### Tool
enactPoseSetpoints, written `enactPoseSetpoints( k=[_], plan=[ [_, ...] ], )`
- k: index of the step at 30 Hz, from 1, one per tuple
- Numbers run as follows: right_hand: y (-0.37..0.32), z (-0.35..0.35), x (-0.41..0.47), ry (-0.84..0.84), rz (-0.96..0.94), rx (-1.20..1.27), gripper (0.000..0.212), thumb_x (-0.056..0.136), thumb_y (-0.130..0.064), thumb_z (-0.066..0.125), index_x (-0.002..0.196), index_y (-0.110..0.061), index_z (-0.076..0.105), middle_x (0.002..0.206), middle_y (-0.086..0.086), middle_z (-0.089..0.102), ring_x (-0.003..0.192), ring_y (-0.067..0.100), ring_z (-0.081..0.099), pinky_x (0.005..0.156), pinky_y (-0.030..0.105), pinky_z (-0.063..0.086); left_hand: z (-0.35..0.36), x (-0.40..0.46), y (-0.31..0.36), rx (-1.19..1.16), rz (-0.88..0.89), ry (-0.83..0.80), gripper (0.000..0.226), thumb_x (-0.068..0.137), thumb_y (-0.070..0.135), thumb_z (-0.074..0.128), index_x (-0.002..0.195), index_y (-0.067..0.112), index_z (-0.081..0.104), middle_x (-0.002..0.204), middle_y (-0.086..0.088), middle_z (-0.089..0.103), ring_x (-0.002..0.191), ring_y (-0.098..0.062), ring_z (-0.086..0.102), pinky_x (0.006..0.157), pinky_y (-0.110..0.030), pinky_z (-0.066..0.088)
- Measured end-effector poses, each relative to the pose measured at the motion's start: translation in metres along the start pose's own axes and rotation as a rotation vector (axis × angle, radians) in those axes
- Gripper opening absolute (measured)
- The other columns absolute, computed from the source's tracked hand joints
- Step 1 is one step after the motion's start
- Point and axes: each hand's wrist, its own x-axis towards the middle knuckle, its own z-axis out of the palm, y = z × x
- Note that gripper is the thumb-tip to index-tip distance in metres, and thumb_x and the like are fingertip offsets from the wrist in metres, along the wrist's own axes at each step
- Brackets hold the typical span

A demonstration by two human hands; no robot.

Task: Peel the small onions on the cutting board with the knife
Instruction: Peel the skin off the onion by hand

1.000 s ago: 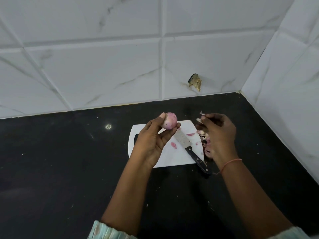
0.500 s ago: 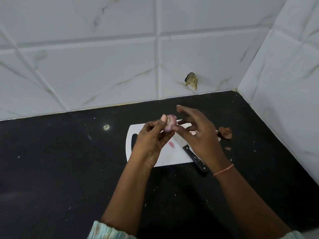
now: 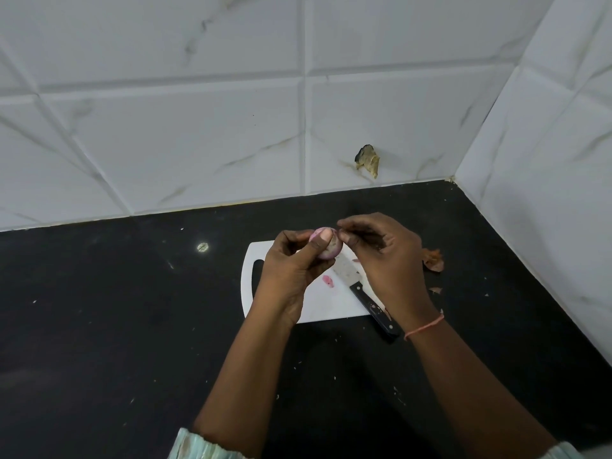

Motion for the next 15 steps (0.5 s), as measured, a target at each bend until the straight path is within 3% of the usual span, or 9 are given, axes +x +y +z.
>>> enactPoseSetpoints(
  k=[5,8,12,15],
  plan=[
    [-0.003,-0.001,0.002,-0.05,-0.026,-0.036,0.027,0.088,-0.004,0.068,0.113,-0.013,0.067,0.104,-0.01,0.065,0.098,0.0,0.062,0.084,0.01,0.05,0.0,0.0,0.001,0.034,0.013,-0.001,0.041,0.067,0.024,0.079,0.102,0.008,0.064,0.11,-0.015,0.07,0.089,-0.017,0.073,0.076,-0.028,0.059],
    [-0.004,0.0,0.004,-0.04,-0.033,-0.05,0.027,0.09,0.001,0.062,0.113,-0.014,0.063,0.104,-0.01,0.062,0.099,0.0,0.06,0.083,0.01,0.049,-0.001,-0.001,0.004,0.009,-0.015,-0.017,0.044,0.066,0.028,0.078,0.102,0.008,0.065,0.108,-0.013,0.071,0.094,-0.021,0.071,0.073,-0.025,0.058],
    [-0.007,-0.001,0.002,-0.06,0.041,0.055,0.017,0.097,-0.022,0.058,0.113,-0.021,0.064,0.106,-0.019,0.062,0.097,0.004,0.063,0.076,0.023,0.057,-0.001,-0.001,0.006,-0.06,-0.039,-0.027,0.031,0.071,0.029,0.076,0.091,0.01,0.061,0.101,-0.012,0.072,0.094,-0.026,0.071,0.069,-0.023,0.057],
    [-0.013,0.003,-0.001,-0.196,0.058,0.121,0.034,0.085,-0.03,0.071,0.117,-0.02,0.065,0.11,-0.01,0.061,0.097,0.005,0.062,0.072,0.017,0.054,-0.002,-0.002,0.007,-0.091,-0.033,-0.056,0.026,0.073,0.026,0.074,0.089,0.01,0.06,0.097,-0.012,0.073,0.091,-0.022,0.073,0.071,-0.025,0.058]
  ],
)
